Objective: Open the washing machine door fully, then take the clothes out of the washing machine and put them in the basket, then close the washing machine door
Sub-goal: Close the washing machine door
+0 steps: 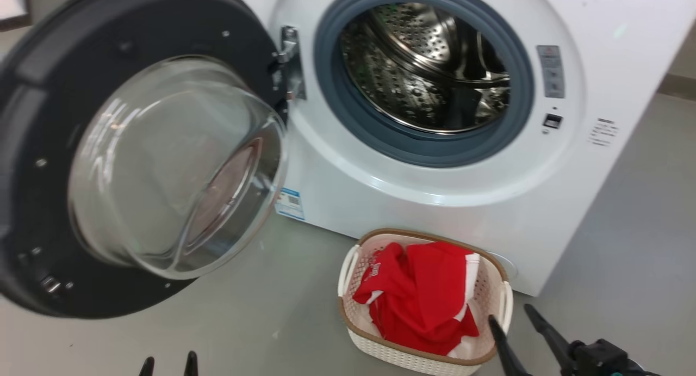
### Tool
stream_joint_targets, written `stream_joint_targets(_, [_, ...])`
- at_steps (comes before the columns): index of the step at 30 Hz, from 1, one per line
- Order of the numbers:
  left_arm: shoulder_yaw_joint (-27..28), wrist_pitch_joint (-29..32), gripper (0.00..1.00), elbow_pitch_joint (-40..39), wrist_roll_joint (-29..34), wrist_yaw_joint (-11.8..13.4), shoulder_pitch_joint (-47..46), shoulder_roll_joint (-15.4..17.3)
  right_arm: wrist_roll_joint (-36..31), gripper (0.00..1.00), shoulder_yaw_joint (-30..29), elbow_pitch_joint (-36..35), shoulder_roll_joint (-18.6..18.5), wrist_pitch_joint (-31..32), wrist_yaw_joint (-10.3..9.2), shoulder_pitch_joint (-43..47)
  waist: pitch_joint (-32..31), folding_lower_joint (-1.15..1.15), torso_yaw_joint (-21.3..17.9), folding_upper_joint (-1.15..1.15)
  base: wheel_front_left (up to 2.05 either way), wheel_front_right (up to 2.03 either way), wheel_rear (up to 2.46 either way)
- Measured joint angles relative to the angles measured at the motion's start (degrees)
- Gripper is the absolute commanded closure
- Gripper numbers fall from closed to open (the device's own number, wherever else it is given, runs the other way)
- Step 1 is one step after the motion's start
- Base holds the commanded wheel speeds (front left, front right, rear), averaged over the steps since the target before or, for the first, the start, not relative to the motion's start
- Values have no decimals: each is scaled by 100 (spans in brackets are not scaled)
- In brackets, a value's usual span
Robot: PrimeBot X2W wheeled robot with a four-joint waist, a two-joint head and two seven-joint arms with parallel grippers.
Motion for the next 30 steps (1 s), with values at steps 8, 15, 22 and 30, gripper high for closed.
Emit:
stream_joint_targets(8, [56, 0, 0, -78, -197, 164, 70, 5, 138, 0, 511, 104, -79, 0, 0, -413, 87, 0, 253, 0, 0, 0, 0])
stream_joint_targets(15, [75, 0, 0, -210, -415, 336, 70, 4, 198, 0, 917, 236, -216, 0, 0, -751, 241, 0, 350, 0, 0, 0, 0])
stream_joint_targets(22, [54, 0, 0, -326, -505, 421, 82, 4, 246, 0, 1021, 285, -260, 0, 0, -906, 271, 0, 369, 0, 0, 0, 0])
stream_joint_targets(30, [258, 0, 100, -833, -657, 383, 62, 1, 254, 0, 864, 290, -216, 0, 0, -876, 246, 0, 341, 0, 0, 0, 0])
